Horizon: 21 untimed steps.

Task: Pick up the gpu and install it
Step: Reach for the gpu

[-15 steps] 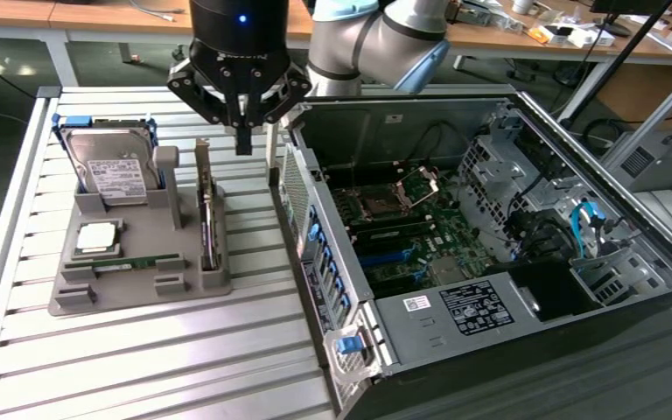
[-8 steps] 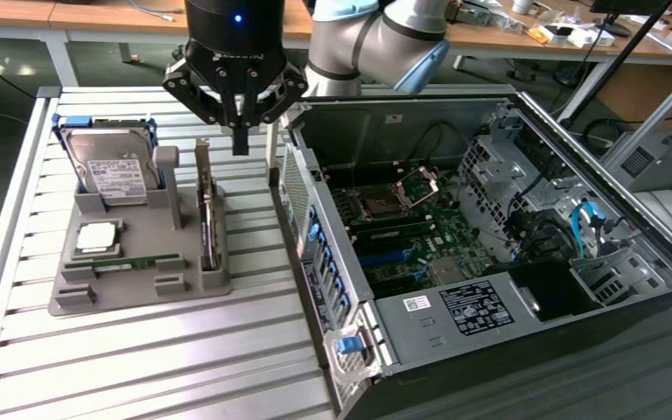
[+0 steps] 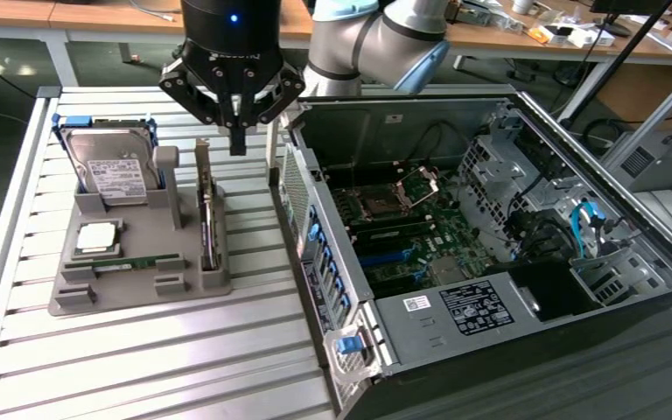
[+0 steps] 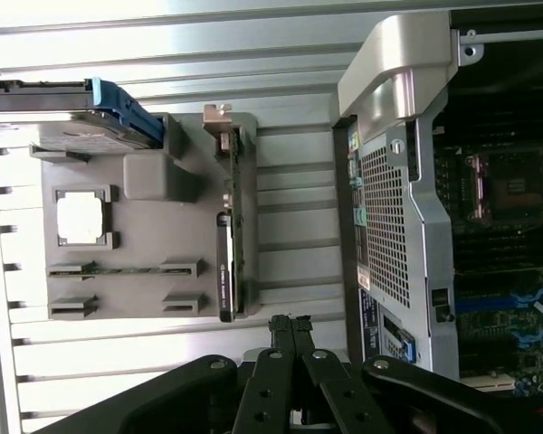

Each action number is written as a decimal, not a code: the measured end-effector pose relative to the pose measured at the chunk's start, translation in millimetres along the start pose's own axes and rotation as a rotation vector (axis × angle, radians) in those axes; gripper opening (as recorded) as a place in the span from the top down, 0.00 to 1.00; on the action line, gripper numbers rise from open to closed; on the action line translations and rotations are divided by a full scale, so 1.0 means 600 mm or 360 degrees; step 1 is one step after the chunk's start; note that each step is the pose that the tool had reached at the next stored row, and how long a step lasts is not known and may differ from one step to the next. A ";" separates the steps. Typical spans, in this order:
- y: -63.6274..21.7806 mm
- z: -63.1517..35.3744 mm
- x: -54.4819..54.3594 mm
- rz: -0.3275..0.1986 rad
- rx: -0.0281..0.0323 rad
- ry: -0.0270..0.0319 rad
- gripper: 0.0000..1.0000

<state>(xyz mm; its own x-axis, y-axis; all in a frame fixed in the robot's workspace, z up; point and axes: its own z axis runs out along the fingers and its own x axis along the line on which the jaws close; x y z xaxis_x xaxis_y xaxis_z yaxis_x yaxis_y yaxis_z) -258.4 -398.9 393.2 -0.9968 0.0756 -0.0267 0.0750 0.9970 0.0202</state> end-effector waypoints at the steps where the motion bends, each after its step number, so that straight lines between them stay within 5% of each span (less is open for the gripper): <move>1: 0.000 0.000 0.001 0.0000 0.00000 -0.00001 0.89; 21: -0.002 -0.001 0.020 0.0000 0.00001 0.00000 0.89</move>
<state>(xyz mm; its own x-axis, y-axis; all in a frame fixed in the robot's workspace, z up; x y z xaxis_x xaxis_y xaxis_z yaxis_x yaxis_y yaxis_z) -270.6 -399.0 393.2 -0.9968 0.0755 -0.0267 0.0750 0.9970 0.0201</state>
